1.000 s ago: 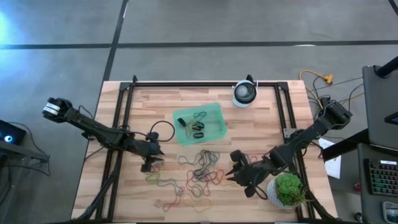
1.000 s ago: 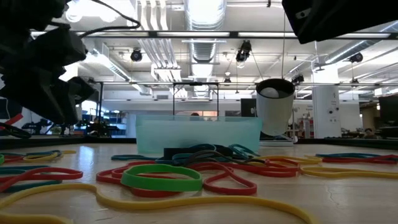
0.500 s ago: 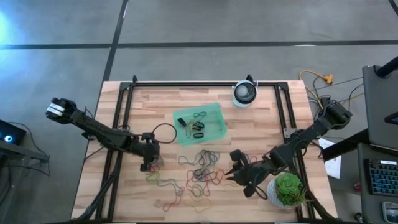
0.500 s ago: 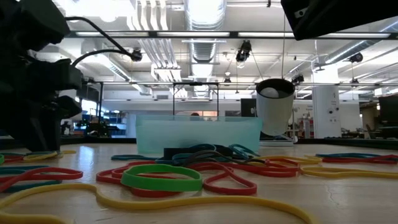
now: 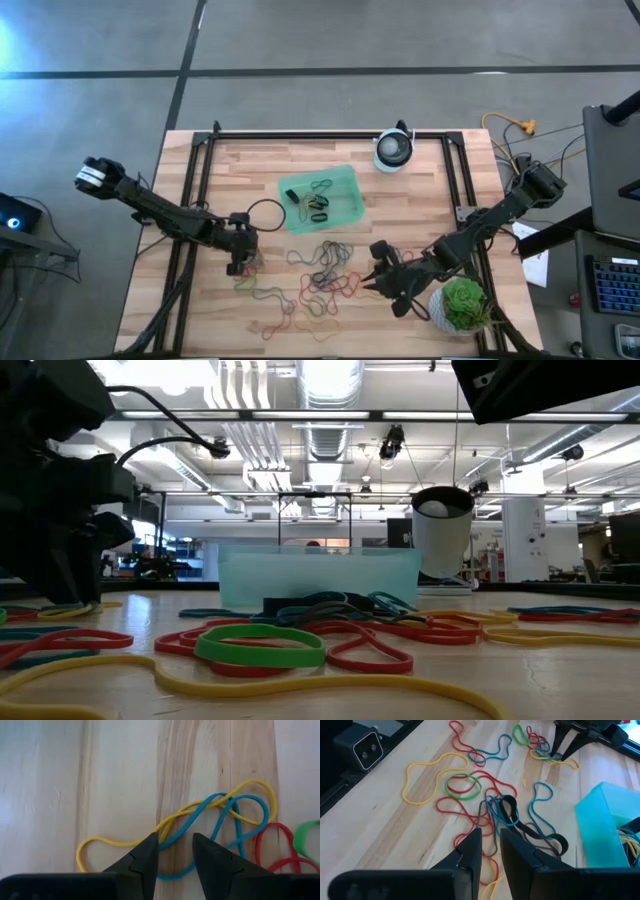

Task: Pick and place rubber bands into bin
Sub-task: Put the blue rubber band into the green bin

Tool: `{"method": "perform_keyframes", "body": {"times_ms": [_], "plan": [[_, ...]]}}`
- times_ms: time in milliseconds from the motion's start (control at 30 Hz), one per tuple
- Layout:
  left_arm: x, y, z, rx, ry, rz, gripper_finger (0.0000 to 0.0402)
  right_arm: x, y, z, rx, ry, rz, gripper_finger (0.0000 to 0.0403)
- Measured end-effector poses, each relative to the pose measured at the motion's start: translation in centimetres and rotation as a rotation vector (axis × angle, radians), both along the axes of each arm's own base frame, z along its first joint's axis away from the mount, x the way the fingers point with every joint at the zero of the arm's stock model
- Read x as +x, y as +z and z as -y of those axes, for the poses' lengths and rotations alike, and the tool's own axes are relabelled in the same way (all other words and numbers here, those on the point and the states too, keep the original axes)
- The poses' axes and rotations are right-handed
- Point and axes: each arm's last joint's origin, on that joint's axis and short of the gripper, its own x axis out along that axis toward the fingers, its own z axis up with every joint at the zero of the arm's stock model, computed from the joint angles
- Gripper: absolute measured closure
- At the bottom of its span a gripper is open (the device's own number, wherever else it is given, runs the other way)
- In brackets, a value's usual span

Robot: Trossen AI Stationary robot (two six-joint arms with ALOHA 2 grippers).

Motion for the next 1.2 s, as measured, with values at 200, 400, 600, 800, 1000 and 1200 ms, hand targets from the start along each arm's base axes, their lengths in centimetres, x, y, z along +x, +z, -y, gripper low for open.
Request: {"method": "perform_keyframes", "body": {"times_ms": [200, 400, 600, 800, 1000, 1200], "plan": [[-0.1, 0.3, -0.1, 0.014, 0.005, 0.022, 0.0312, 0.0, 0.0, 0.0, 0.005, -0.005, -0.003, 0.0337], [-0.1, 0.2, -0.1, 0.017, 0.0, 0.019, 0.0376, 0.0, -0.1, 0.0, 0.005, -0.005, -0.006, 0.0343], [-0.1, 0.2, -0.1, 0.018, -0.001, 0.018, 0.0394, 0.0, -0.1, 0.0, 0.006, -0.006, -0.006, 0.0344], [0.3, 0.7, 0.0, 0.021, -0.008, 0.03, 0.0394, 0.0, -0.1, 0.0, 0.006, -0.006, -0.006, 0.0344], [0.9, 1.6, 0.3, 0.027, -0.041, 0.064, 0.0394, 0.0, -0.1, 0.0, 0.006, -0.006, -0.006, 0.0344], [1.5, 2.5, 0.5, 0.029, -0.057, 0.1, 0.0393, 0.0, -0.1, 0.0, 0.009, -0.009, -0.007, 0.0343]]}}
